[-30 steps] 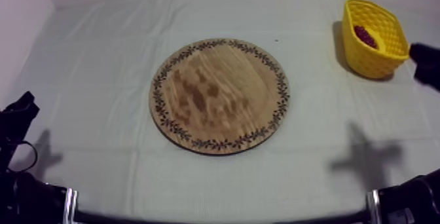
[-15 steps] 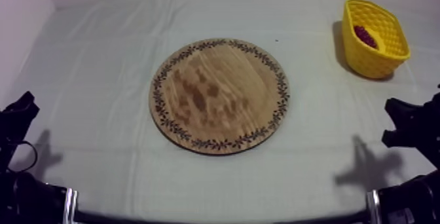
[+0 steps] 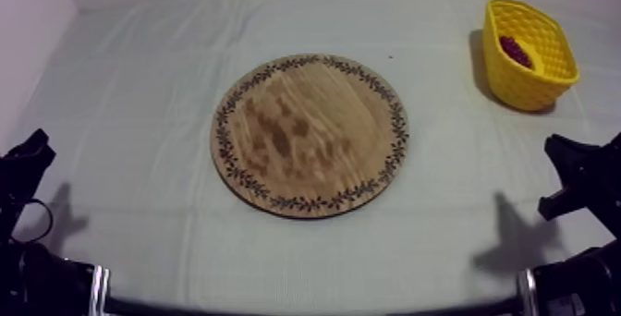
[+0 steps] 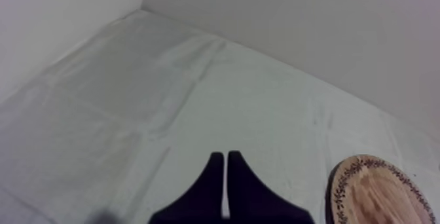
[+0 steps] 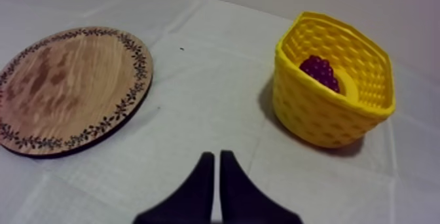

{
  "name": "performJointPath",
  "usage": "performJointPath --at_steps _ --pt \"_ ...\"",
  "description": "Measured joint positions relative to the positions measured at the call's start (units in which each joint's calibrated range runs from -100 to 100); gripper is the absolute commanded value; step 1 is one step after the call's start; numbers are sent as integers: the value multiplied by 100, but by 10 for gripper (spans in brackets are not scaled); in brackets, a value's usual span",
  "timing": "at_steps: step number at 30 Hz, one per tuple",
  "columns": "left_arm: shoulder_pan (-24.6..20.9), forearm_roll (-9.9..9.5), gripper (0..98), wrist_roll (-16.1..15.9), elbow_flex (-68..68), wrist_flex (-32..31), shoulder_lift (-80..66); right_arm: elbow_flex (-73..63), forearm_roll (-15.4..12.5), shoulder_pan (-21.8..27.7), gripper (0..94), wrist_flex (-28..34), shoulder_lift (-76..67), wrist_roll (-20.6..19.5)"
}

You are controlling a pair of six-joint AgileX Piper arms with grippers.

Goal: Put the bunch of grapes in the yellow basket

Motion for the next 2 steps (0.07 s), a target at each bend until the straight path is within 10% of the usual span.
performJointPath --at_steps 2 --pt "0 0 0 0 0 0 0 0 0 0 4 0 0 30"
